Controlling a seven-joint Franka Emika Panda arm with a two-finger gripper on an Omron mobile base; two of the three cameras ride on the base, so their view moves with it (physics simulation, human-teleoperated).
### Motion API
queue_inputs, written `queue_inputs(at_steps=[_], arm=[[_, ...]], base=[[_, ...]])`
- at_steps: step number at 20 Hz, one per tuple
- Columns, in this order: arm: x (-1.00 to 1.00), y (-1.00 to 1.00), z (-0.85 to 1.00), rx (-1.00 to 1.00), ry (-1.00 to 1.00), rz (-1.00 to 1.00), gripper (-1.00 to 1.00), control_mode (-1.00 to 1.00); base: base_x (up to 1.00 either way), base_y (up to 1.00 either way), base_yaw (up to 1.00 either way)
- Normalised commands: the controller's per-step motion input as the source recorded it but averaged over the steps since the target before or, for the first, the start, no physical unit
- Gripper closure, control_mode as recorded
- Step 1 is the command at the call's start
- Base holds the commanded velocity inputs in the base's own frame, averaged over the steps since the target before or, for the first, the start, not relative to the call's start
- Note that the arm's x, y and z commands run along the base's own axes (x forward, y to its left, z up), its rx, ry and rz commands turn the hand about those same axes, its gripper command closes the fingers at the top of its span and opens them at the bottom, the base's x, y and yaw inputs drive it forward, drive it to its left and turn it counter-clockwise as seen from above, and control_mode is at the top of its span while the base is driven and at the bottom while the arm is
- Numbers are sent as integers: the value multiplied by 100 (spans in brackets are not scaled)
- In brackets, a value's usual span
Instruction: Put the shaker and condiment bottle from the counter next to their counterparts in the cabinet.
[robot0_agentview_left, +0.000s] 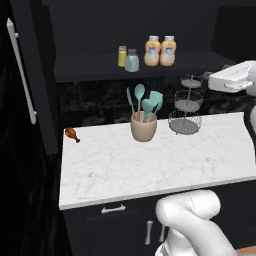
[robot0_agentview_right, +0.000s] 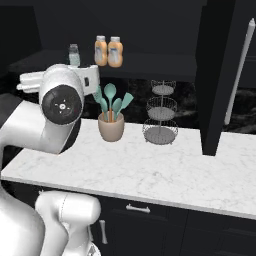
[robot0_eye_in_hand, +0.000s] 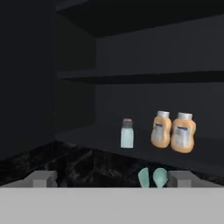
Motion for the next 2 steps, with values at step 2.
queue_inputs(at_steps=[2], arm=[[-100,-58,0,0,-12,-6,-100,-100]], base=[[0,0,0]])
